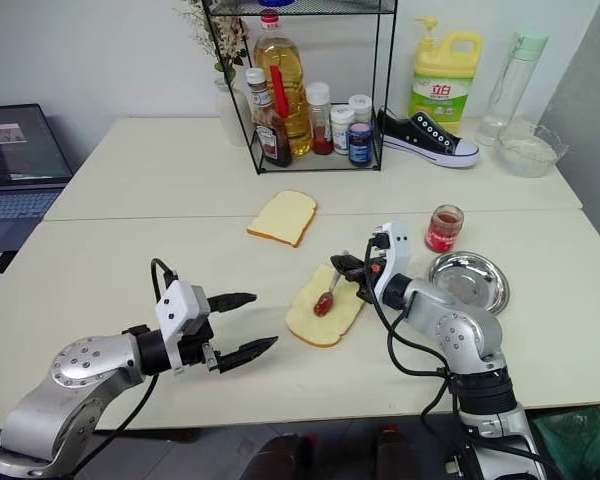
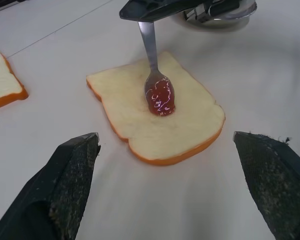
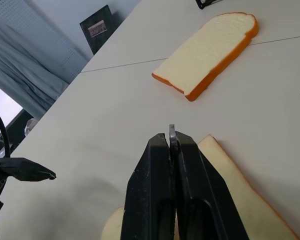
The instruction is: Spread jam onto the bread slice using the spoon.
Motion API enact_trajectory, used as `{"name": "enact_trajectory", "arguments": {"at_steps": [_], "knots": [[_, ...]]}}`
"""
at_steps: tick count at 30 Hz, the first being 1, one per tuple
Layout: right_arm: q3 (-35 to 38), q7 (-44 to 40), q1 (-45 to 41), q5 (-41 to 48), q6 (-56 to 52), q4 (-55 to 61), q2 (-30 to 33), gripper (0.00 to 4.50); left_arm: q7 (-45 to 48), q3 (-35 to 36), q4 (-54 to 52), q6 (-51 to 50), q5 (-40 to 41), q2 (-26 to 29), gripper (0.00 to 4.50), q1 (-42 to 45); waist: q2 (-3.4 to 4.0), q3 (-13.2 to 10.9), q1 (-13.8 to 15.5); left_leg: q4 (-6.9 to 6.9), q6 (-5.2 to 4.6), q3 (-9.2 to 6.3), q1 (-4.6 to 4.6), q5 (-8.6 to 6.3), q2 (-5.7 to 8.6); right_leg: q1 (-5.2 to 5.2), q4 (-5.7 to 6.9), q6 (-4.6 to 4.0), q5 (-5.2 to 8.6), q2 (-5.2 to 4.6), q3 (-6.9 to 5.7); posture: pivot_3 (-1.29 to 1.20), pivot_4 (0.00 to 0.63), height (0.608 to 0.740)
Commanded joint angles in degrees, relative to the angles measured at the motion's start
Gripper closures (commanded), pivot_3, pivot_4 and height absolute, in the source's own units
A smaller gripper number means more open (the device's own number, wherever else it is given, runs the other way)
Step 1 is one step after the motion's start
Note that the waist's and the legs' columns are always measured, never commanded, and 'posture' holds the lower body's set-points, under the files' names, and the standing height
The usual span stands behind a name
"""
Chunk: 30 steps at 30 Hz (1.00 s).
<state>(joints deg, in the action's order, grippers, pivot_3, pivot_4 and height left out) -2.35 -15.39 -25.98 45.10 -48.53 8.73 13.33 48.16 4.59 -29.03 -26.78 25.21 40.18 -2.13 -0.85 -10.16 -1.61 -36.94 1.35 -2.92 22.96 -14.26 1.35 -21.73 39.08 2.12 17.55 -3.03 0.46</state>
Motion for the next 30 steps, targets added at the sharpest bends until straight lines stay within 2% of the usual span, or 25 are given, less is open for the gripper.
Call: {"name": "enact_trajectory", "arguments": {"at_steps": [1,6,12,14,16,19,22,30], "knots": [[2.39,-0.34,-1.15,-1.94,0.97,-0.19,0.91,4.49,0.06,-0.15,-0.28,1.38,0.01,-0.17,0.0,1.37,0.0,0.0,0.0,0.0,0.0,0.0,0.0,0.0,0.0,0.0,0.0,0.0,0.0,0.0,0.0,0.0,0.15,0.74],[6.25,0.29,-2.62,-0.68,-0.42,-0.94,0.69,4.49,0.46,-0.71,0.7,1.2,0.23,-0.15,0.0,3.03,0.0,0.0,0.04,-0.01,0.0,0.0,0.0,0.0,0.01,0.01,0.0,0.0,0.0,0.0,0.0,0.0,0.15,0.74],[13.63,3.92,-2.97,6.51,-5.77,-1.81,-2.78,4.49,0.82,-1.24,1.96,1.19,0.31,-0.11,0.0,4.56,0.0,0.0,-0.04,0.02,0.0,0.0,0.01,0.0,0.0,-0.01,0.0,0.0,0.0,0.0,0.0,0.0,0.15,0.74],[17.09,6.11,-2.81,11.36,-8.3,-2.24,-4.79,4.49,0.98,-1.3,2.1,1.05,0.47,0.03,0.0,4.84,0.0,0.0,-0.07,0.02,0.0,0.0,0.01,0.0,0.0,-0.01,0.01,0.0,0.0,0.0,0.01,0.0,0.15,0.74],[21.61,9.17,-2.57,19.82,-11.01,-3.53,-7.57,4.49,1.31,-1.16,2.34,0.83,0.67,0.24,0.0,5.11,0.0,0.0,-0.07,0.04,0.0,0.0,0.0,0.0,-0.02,-0.02,0.01,0.0,0.0,0.0,0.01,0.0,0.15,0.74],[24.65,12.14,-2.02,27.39,-13.32,-4.9,-9.53,4.49,1.67,-1.06,2.54,0.78,0.66,0.39,0.0,5.16,0.0,0.0,-0.11,0.04,0.0,0.01,0.0,0.0,-0.02,-0.01,0.01,0.0,0.0,0.0,0.02,0.0,0.15,0.74],[24.04,12.79,0.45,30.39,-14.87,-5.64,-10.7,4.49,1.9,-0.9,2.29,0.61,0.79,0.57,0.0,4.84,0.0,0.0,-0.09,0.03,0.0,0.01,0.01,0.0,-0.02,-0.01,0.0,0.0,0.0,0.0,0.01,0.0,0.15,0.74],[19.77,7.46,1.46,25.66,-11.91,-12.32,-11.32,4.49,1.56,-0.74,1.1,0.1,1.0,0.66,0.0,3.82,0.01,0.0,-0.21,0.03,-0.01,0.02,-0.01,0.0,-0.02,-0.02,0.02,0.0,0.0,0.04,0.02,0.0,0.15,0.74]]}}
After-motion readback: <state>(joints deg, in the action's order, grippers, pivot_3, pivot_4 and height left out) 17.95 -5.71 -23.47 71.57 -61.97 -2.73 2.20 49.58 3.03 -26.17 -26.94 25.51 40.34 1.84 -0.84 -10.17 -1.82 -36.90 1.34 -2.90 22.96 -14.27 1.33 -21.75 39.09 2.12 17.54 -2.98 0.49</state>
